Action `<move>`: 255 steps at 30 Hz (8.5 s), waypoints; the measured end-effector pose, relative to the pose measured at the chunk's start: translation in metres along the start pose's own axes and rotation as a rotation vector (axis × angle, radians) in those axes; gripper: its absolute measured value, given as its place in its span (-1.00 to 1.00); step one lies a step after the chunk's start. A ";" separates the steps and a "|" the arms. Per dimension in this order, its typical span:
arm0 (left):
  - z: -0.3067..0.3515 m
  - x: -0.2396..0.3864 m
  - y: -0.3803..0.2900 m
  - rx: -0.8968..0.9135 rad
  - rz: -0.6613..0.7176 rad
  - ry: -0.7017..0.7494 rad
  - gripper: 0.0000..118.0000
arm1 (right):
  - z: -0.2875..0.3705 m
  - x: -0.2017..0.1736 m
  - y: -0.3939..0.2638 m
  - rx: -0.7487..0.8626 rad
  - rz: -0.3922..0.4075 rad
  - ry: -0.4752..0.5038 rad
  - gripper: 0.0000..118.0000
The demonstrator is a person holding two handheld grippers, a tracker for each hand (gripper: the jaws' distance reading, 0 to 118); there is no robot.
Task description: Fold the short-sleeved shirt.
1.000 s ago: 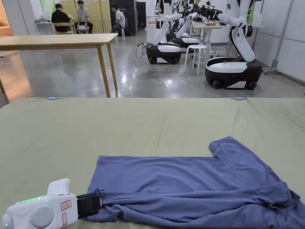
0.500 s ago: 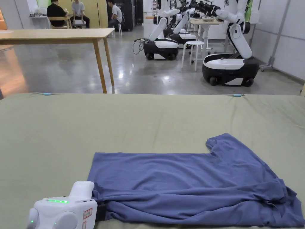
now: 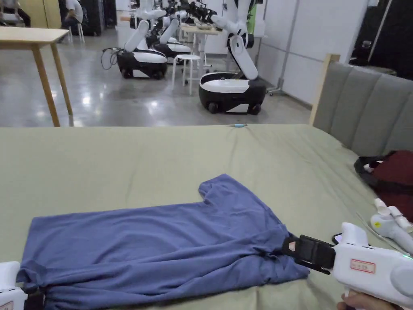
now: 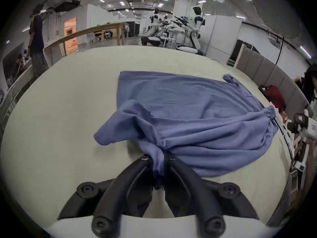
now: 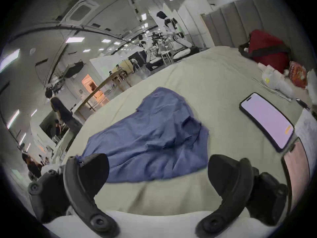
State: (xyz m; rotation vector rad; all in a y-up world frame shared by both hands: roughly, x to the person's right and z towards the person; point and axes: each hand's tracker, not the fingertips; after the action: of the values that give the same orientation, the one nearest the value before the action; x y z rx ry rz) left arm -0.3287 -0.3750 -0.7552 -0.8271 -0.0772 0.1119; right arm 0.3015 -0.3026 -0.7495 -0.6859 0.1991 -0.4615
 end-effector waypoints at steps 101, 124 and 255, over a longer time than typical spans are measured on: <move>-0.021 -0.074 0.070 -0.064 0.125 -0.132 0.97 | 0.205 -0.108 -0.119 0.040 0.411 -0.057 -1.00; -0.030 -0.039 0.054 -0.019 -0.199 -0.150 -0.91 | 0.159 -0.093 -0.069 0.011 0.467 -0.036 -1.00; 0.045 -0.062 -0.118 -0.029 0.480 -0.817 -0.39 | 0.203 -0.101 -0.121 0.115 0.349 0.046 -1.00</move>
State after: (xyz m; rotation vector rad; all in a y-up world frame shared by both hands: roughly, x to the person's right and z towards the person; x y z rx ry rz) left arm -0.3872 -0.4300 -0.6393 -0.7726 -0.6501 0.9007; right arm 0.2370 -0.2225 -0.5139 -0.5150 0.3265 -0.1526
